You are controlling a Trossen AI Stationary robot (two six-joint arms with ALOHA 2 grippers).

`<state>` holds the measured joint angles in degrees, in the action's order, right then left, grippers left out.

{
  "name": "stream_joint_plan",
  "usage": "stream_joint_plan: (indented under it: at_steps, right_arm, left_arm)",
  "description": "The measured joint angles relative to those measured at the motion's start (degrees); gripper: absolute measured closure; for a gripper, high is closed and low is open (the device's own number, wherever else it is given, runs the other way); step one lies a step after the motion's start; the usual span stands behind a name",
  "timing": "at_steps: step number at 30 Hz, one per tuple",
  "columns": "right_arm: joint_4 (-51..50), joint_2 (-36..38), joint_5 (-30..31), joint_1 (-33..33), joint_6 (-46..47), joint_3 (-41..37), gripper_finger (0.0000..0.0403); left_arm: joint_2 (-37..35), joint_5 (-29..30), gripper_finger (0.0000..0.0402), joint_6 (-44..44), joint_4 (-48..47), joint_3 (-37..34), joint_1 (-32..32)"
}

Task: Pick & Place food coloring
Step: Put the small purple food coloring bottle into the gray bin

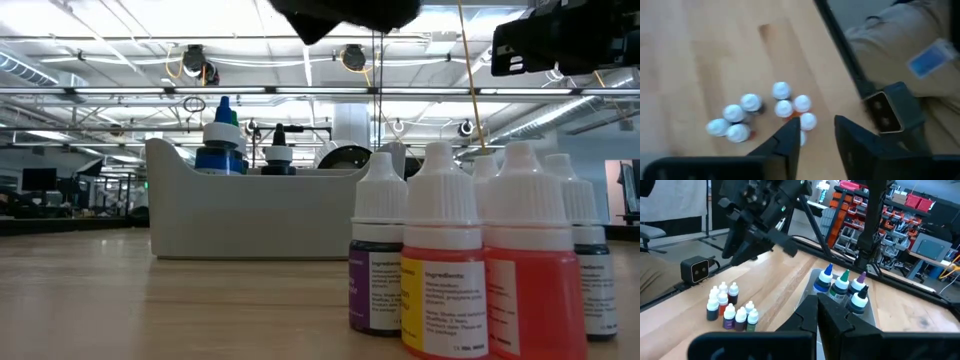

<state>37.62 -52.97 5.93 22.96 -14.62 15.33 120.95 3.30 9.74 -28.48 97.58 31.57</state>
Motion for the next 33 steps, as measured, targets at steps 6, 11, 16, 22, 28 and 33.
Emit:
stream_joint_plan:
  at_steps: [6, 11, 16, 22, 28, 33]
  right_arm:
    - [0.32, 0.02, 0.0, 0.0, -1.1, 0.0, 0.0403]
    - [0.54, 0.02, 0.0, 0.0, -1.11, 0.0, 0.0403]
    - [0.38, 0.0, 0.0, 0.0, -1.11, 0.0, 0.0403]
    - [0.32, 0.0, 0.0, 0.0, -1.07, 0.0, 0.0403]
    - [0.34, 0.02, 0.0, 0.0, 0.36, -0.02, 0.0403]
    - [-0.08, 0.0, 0.0, 0.0, 1.41, -0.01, 0.0403]
  left_arm:
    - [0.72, 1.05, 0.0198, -1.95, -1.42, -0.74, -0.04]
    - [2.84, 1.21, 0.0162, -3.27, -1.46, -0.7, -0.59]
    - [2.84, 1.24, 0.0159, -4.2, -1.07, -0.72, -0.59]
    - [3.49, 1.15, 0.0179, -4.94, -0.07, -0.72, -0.59]
    - [5.45, 1.01, 0.0191, -5.88, 0.82, -0.78, -0.4]
    - [5.86, 0.68, 0.0196, -6.26, 0.62, -0.75, -0.44]
